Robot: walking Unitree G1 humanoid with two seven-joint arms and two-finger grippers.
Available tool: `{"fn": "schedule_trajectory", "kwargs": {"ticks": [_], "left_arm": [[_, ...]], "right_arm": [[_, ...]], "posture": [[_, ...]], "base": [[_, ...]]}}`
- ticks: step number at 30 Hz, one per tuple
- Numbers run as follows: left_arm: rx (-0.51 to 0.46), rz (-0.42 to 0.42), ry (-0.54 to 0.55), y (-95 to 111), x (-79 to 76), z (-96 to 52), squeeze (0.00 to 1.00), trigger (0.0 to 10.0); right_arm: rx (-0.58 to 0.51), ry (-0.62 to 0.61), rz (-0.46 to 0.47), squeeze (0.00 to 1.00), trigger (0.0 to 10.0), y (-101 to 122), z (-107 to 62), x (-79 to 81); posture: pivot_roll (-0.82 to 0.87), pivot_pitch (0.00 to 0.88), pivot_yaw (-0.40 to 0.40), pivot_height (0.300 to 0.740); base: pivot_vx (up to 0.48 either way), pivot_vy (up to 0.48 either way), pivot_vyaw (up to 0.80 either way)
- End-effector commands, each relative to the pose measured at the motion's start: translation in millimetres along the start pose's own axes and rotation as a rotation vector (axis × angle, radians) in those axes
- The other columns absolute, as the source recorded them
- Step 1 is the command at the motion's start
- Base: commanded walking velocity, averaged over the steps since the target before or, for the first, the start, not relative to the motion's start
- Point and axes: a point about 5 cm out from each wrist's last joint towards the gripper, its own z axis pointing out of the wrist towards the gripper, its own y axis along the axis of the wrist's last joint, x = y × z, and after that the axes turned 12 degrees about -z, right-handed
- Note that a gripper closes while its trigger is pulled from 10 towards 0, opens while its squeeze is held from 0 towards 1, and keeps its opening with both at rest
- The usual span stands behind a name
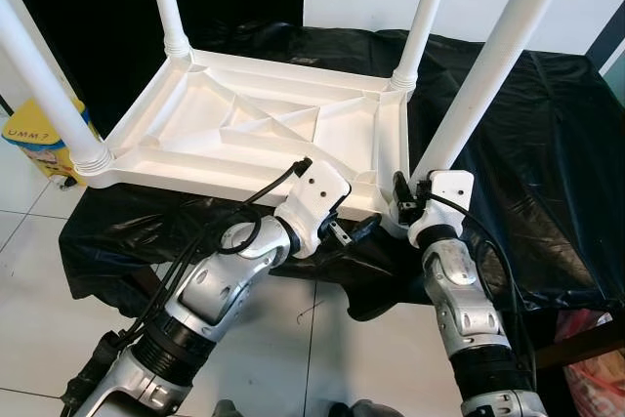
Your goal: Building children table
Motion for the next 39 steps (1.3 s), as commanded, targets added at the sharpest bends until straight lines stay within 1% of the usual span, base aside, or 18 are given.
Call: {"fn": "schedule_trajectory", "kwargs": {"ticks": [1,10,17,18,22,23,25,26,28,29,31,32,33,34,35,37,38,39], "left_arm": [[0.031,0.009,-0.1,-2,-8.8,0.8,0.0,10.0],[0.031,0.015,-0.1,-2,-7.8,1.4,0.0,10.0],[0.03,0.019,-0.102,-2,-8.3,2.1,0.0,10.0],[0.03,0.021,-0.102,-2,-8.1,2.3,0.0,10.0],[0.03,0.021,-0.102,-2,-8.1,2.3,0.0,10.0],[0.029,0.022,-0.101,-2,-7.8,2.5,0.0,10.0],[0.029,0.022,-0.101,-2,-7.8,2.5,0.0,10.0],[0.028,0.024,-0.099,-2,-7.7,2.7,0.0,10.0],[0.028,0.024,-0.099,-2,-7.7,2.7,0.0,10.0],[0.028,0.026,-0.098,-2,-7.7,2.5,0.0,10.0],[0.028,0.026,-0.098,-2,-7.7,2.5,0.0,10.0],[0.028,0.027,-0.096,-3,-7.5,2.2,0.0,10.0],[0.028,0.027,-0.096,-3,-7.5,2.2,0.0,10.0],[0.03,0.028,-0.097,-3,-7.7,2.1,0.0,10.0],[0.03,0.028,-0.097,-3,-7.7,2.1,0.0,10.0],[0.032,0.03,-0.103,-2,-7.9,2.9,0.0,10.0],[0.032,0.03,-0.103,-2,-7.9,2.9,0.0,10.0],[0.033,0.031,-0.105,-2,-7.8,3.5,0.0,10.0]], "right_arm": [[0.093,0.005,-0.018,0.0,10.0,-18,-8.3,3.0],[0.095,-0.01,-0.005,0.0,10.0,-17,-11.3,5.5],[0.087,-0.017,-0.012,0.0,10.0,-17,-11.4,1.6],[0.07,-0.005,-0.017,1.0,10.0,-15,-11.0,-1.5],[0.07,-0.005,-0.017,1.0,10.0,-15,-11.0,-1.5],[0.053,0.012,-0.013,1.0,10.0,-14,-10.9,-5.7],[0.053,0.012,-0.013,1.0,10.0,-14,-10.9,-5.7],[0.033,0.06,-0.01,1.0,10.0,-13,-11.6,-14.4],[0.033,0.06,-0.01,1.0,10.0,-13,-11.6,-14.4],[0.013,0.136,-0.01,0.8,10.0,-13,-14.1,-24.4],[0.013,0.136,-0.01,0.8,10.0,-13,-14.1,-24.4],[-0.004,0.225,-0.007,0.0,10.0,-12,-16.8,-32.4],[-0.004,0.225,-0.007,0.0,10.0,-12,-16.8,-32.4],[-0.03,0.331,-0.023,0.0,10.0,-9,-18.0,-38.3],[-0.03,0.331,-0.023,0.0,10.0,-9,-18.0,-38.3],[-0.068,0.499,-0.088,0.0,10.0,-1,-7.0,-43.1],[-0.068,0.499,-0.088,0.0,10.0,-1,-7.0,-43.1],[-0.074,0.547,-0.114,0.0,10.0,2,0.5,-42.1]], "posture": [[0.0,0.119,-0.073,0.74],[0.0,0.109,-0.069,0.74],[0.0,0.098,-0.069,0.74],[0.0,0.095,-0.07,0.74],[0.0,0.095,-0.07,0.74],[0.0,0.094,-0.072,0.74],[0.0,0.094,-0.072,0.74],[0.0,0.089,-0.076,0.74],[0.0,0.089,-0.076,0.74],[0.0,0.09,-0.076,0.74],[0.0,0.09,-0.076,0.74],[0.0,0.091,-0.073,0.74],[0.0,0.091,-0.073,0.74],[0.0,0.092,-0.067,0.74],[0.0,0.092,-0.067,0.74],[-0.01,0.096,-0.059,0.74],[-0.01,0.096,-0.059,0.74],[-0.01,0.098,-0.058,0.74]], "base": [[0.0,0.0,0.0],[0.0,0.0,0.0],[0.0,0.0,0.0],[0.0,0.0,0.0],[0.0,0.0,0.0],[0.0,0.0,0.0],[0.0,0.0,0.0],[0.0,0.0,0.0],[0.0,0.0,0.0],[0.0,0.0,0.0],[0.0,0.0,0.0],[0.0,0.0,0.0],[0.0,0.0,0.0],[0.0,0.0,0.0],[0.0,0.0,0.0],[0.0,0.0,0.0],[0.0,0.0,0.0],[0.0,0.0,0.0]]}}
